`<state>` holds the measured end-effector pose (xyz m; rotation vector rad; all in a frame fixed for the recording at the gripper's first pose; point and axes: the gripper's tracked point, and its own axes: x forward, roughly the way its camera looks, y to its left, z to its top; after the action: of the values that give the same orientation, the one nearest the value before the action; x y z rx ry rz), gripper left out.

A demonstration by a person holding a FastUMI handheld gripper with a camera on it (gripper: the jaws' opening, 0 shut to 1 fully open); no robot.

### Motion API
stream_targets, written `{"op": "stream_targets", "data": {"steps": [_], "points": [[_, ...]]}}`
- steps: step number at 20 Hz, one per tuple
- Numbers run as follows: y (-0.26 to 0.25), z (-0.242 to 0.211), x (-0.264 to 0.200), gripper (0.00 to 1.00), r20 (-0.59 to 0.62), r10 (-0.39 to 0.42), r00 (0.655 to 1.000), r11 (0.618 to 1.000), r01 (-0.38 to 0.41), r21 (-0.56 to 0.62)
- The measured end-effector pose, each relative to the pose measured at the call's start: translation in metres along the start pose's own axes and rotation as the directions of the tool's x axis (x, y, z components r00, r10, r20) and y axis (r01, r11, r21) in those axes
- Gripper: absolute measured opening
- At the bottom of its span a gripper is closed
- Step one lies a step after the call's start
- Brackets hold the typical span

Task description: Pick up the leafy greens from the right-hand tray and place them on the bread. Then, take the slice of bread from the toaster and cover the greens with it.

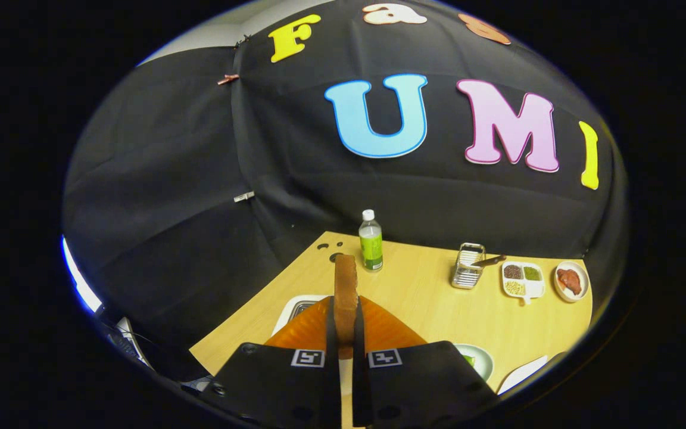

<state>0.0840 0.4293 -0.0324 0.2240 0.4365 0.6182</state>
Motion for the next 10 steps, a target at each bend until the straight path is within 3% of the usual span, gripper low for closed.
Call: {"op": "stream_targets", "data": {"steps": [6, 10], "points": [[-0.08, -0.008, -0.043, 0.12, 0.011, -0.093, 0.996, 0.995, 0.092, 0.028], [-0.134, -0.054, -0.053, 0.12, -0.047, -0.169, 0.984, 0.985, 0.17, 0.026]]}}
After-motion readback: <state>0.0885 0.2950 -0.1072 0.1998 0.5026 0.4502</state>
